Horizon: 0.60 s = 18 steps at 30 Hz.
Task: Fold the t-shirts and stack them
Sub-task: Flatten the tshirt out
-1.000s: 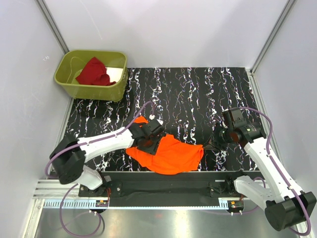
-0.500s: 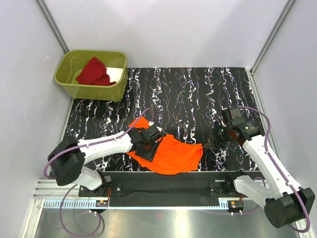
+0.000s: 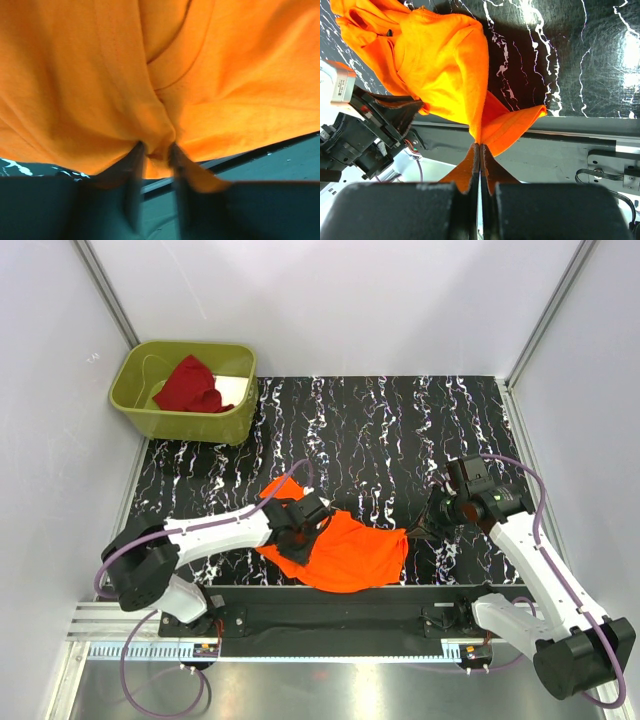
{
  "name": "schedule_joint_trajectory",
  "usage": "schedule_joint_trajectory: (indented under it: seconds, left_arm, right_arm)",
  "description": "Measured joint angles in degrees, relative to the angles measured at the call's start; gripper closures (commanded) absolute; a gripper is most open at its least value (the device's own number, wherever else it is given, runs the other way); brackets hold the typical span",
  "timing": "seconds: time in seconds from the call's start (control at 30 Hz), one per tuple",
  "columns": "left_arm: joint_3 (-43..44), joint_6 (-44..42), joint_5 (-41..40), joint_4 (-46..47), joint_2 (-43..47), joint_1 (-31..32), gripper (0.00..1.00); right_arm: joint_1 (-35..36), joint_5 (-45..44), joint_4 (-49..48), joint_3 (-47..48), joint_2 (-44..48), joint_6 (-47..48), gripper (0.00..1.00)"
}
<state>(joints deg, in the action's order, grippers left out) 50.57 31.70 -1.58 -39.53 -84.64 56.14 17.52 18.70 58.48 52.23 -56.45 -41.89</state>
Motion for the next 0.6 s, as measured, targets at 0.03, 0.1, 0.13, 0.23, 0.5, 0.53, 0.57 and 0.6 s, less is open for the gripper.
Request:
schedule_joint_trajectory:
  seconds: [0.03, 0.1, 0.13, 0.23, 0.5, 0.53, 0.57, 0.6]
  left_arm:
    - [-0.1, -0.1, -0.1, -0.1, -0.1, 0.0, 0.93]
    - [-0.1, -0.4, -0.4, -0.7, 0.1, 0.0, 1.00]
    - [0.0, -0.6, -0.6, -1.3, 0.3, 0.0, 1.00]
    - [1.3, -0.9, -1.7, -4.2, 2.4, 0.0, 1.00]
    - [20.8, -4.0, -4.2, -10.3, 19.2, 0.0, 1.00]
    - [23.7, -4.7, -4.2, -10.2, 21.2, 0.0, 1.00]
    - [26.8, -5.5, -4.1, -10.0, 23.1, 0.0, 1.00]
    - [29.0, -6.2, -3.8, -9.7, 24.5, 0.0, 1.00]
  right_arm:
    - [0.0, 0.0, 0.0, 0.0, 0.0, 0.0, 1.00]
    - [0.0, -0.3, 0.1, 0.1, -0.1, -0.3, 1.00]
    - [0.0, -1.2, 0.3, 0.4, -0.2, -0.6, 1.00]
    - [0.1, -5.3, 1.6, 3.0, -0.5, -2.0, 1.00]
    - [-1.2, -23.0, 5.3, 29.4, -11.5, -2.5, 1.00]
    - [-2.0, -24.5, 5.5, 33.7, -13.6, -2.1, 1.00]
    - [-3.1, -26.0, 5.3, 37.7, -15.3, -1.7, 1.00]
    - [-4.5, -27.6, 5.2, 42.5, -17.1, -1.0, 1.00]
